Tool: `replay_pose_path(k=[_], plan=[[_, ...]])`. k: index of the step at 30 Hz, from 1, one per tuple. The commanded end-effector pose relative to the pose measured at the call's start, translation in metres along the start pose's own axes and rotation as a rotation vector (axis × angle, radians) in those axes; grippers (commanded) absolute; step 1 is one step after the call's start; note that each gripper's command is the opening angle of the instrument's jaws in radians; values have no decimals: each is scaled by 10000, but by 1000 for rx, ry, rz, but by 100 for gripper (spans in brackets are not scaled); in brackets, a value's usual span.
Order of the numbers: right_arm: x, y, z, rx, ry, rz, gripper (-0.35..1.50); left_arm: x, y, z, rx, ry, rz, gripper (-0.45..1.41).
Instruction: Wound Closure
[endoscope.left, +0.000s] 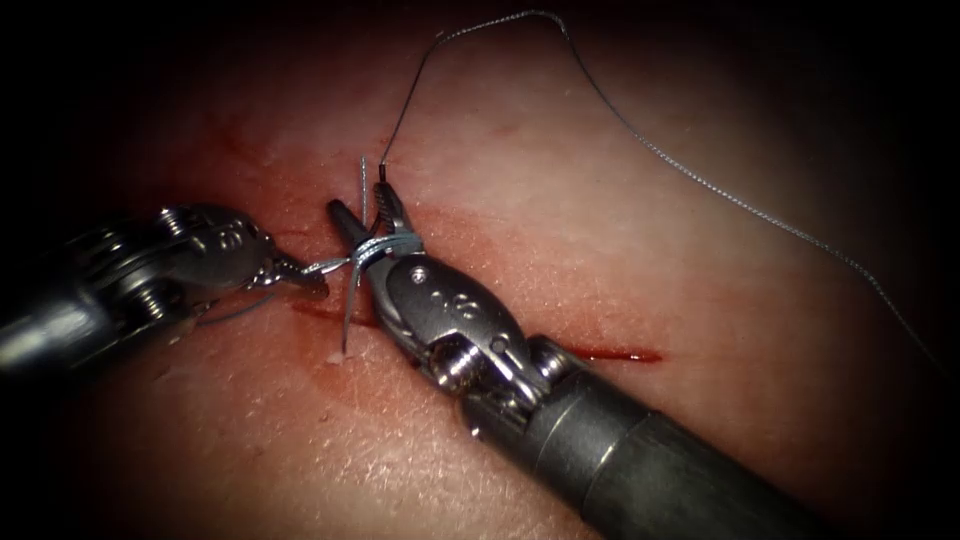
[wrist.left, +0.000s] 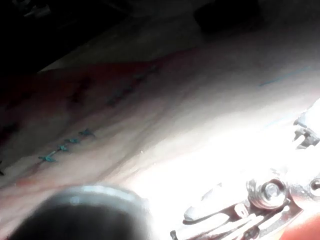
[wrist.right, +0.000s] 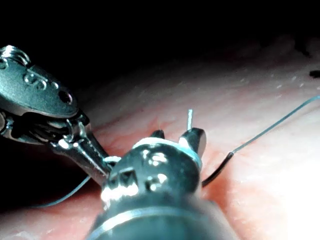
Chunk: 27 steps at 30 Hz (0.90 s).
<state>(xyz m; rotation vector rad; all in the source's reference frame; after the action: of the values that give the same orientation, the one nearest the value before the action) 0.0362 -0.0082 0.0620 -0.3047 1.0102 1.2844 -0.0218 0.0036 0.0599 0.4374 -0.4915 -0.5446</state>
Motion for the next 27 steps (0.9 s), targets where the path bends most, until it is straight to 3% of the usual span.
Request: replay_pose_path(k=[1, 10, 11, 12, 18, 27], plan=[[13, 1, 10, -3, 9, 1, 29, -12, 4, -6, -4, -8, 2, -45], [9, 2, 22, -15, 15, -1, 14, -13, 5, -6, -4, -8, 1, -45], [8, 2, 23, -15, 16, -1, 7, -13, 5, -6, -5, -8, 1, -45], [8, 2, 25, -10, 16, -2, -35, -13, 5, -6, -5, -8, 1, -45], [1, 0, 20, 35, 7, 70, -35, -13, 9, -11, -6, -8, 8, -45], [-8, -6, 10, 47, 10, 65, -35, -27, 30, -60, -140, -34, -25, -45]])
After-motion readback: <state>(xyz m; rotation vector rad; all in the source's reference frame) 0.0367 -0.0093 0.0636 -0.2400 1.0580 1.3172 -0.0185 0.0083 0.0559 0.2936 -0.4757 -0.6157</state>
